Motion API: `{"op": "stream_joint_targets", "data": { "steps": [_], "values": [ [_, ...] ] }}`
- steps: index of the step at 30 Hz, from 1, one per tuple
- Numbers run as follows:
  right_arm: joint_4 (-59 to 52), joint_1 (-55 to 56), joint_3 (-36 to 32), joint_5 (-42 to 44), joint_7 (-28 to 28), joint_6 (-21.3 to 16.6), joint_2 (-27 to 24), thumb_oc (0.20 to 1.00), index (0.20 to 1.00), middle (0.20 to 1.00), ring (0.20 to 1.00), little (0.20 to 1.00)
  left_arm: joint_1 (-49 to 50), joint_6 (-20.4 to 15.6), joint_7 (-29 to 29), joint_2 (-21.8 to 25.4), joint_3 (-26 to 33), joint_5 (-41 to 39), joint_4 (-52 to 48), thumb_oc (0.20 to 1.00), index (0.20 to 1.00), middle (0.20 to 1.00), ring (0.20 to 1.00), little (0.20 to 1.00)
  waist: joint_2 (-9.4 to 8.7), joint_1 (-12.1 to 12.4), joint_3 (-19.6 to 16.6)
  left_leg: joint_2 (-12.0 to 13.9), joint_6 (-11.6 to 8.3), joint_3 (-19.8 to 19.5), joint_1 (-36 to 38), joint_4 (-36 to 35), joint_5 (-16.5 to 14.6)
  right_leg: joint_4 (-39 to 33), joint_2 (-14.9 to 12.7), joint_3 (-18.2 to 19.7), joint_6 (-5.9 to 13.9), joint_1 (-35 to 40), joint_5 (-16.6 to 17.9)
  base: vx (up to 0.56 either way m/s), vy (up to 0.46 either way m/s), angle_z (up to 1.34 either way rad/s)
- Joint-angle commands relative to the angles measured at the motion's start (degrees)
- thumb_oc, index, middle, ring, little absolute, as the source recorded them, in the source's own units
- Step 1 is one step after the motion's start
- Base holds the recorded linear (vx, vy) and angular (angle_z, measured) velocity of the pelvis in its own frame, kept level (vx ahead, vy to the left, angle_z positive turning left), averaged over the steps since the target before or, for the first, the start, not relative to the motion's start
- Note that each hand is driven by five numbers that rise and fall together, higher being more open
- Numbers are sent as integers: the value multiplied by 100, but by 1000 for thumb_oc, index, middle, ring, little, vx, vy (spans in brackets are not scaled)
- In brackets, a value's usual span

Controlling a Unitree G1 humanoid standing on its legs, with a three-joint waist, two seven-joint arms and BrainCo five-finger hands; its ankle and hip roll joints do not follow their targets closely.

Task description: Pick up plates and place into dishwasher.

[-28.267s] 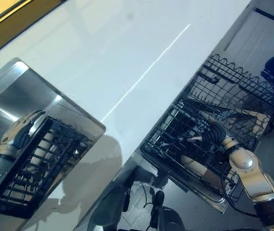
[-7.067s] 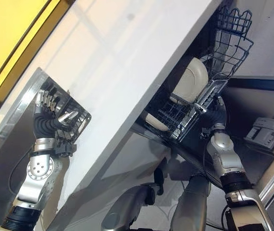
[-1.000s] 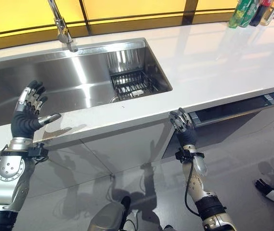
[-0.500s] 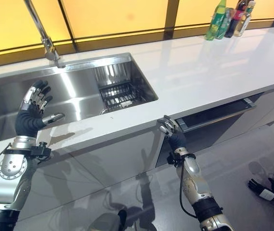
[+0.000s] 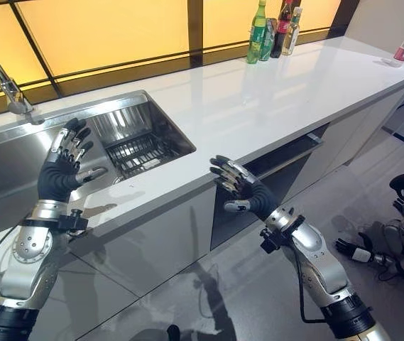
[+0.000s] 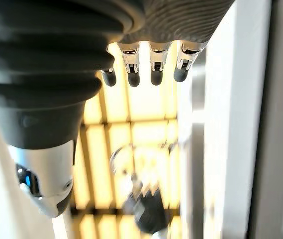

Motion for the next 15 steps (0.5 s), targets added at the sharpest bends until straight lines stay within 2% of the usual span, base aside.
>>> {"op": "stream_joint_targets", "data": {
  "steps": [1,2,3,5,9,12,15],
  "values": [
    [-366,-392,-257,683,67,-496,171,1000,1000,1000,1000,1000,-240,-278,-203,47,4,-194,-117,1000,1000,1000,1000,1000,-99,113,-306,-125,261,-575,186,-280,-277,-127,-392,213,157,-749,1708,6,11,9],
    [-418,-380,-299,716,69,-724,223,1000,1000,1000,1000,1000,-212,-287,-241,18,20,-214,-105,1000,1000,1000,1000,1000,-87,107,-320,-128,272,-596,187,-285,-269,-96,-336,251,132,-726,1630,8,18,11],
    [-473,-373,-326,707,53,-781,282,1000,1000,1000,1000,1000,-194,-301,-265,-9,27,-221,-88,1000,1000,1000,1000,1000,-75,101,-334,-130,282,-613,188,-296,-263,-77,-280,285,110,-707,1569,14,28,9],
    [-633,-348,-453,420,-295,-1170,502,1000,1000,1000,1000,1000,-211,-296,-284,-87,19,-330,-40,1000,1000,1000,1000,1000,-25,34,-407,-157,332,-695,180,-327,-235,0,44,513,20,-619,1253,51,49,17],
    [-554,-320,-604,-47,-1093,-1313,728,1000,1000,1000,1000,1000,-280,-393,-103,-264,-140,-179,-87,1000,1000,1000,1000,1000,14,-58,-511,-146,299,-812,170,-342,-182,-411,402,853,-90,-428,952,105,-24,30],
    [-500,-273,-547,-630,-1879,-1389,860,1000,1000,1000,1000,1000,-377,-388,231,-520,-340,-109,-118,1000,1000,1000,1000,1000,61,-173,-563,-95,266,-938,119,-306,-157,-340,675,1323,-159,-439,721,126,-78,51],
    [-436,-304,-511,-1045,-2355,-1298,837,1000,1000,1000,1000,1000,-322,-358,549,-739,-437,85,-191,1000,1000,1000,1000,1000,76,-145,-574,-23,163,-1014,78,-296,-97,-316,729,1177,-265,-409,607,83,-130,77]
  ]
}}
